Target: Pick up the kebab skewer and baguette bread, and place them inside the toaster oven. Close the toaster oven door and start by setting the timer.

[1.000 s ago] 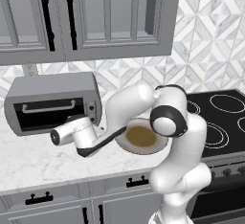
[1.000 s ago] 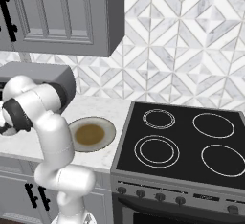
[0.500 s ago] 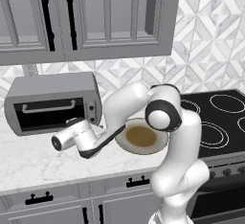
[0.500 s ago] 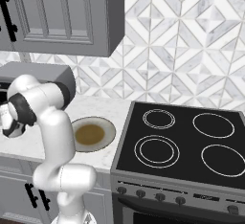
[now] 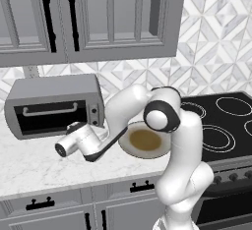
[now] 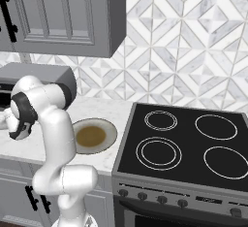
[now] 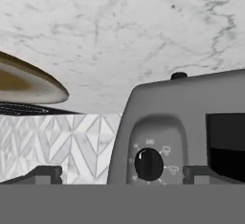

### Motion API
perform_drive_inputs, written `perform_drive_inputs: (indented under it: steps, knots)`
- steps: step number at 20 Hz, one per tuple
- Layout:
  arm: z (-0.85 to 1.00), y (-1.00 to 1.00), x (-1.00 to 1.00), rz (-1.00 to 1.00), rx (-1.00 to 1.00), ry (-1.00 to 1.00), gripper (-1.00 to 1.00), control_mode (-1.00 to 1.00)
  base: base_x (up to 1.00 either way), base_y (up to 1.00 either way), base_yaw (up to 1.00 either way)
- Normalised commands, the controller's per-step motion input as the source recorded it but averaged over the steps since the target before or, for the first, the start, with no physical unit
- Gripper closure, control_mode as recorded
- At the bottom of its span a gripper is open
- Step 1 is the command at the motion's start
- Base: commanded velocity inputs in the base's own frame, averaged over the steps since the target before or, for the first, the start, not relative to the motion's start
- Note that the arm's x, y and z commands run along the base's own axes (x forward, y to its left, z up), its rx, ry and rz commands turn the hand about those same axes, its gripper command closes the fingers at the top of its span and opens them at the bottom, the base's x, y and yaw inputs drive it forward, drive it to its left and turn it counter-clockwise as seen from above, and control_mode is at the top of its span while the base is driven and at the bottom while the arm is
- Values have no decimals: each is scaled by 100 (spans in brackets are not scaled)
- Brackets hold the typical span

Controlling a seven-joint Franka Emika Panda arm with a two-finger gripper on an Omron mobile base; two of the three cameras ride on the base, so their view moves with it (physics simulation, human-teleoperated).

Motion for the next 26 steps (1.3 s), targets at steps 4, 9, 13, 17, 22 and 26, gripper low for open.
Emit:
perform_drive_inputs:
  steps: [4,9,13,17,22,26]
  knots:
    - [-9,0,12,6,-8,0,-100,-100,0,0,0]
    - [-4,-2,6,2,-7,0,-100,-100,0,0,0]
    - [-3,0,7,0,-5,0,-100,-100,0,0,0]
    - [0,0,12,0,-4,-1,-100,-100,0,0,0]
    - [0,0,18,0,-2,-1,-100,-100,0,0,0]
    - [0,-3,16,0,-3,0,-100,-100,0,0,0]
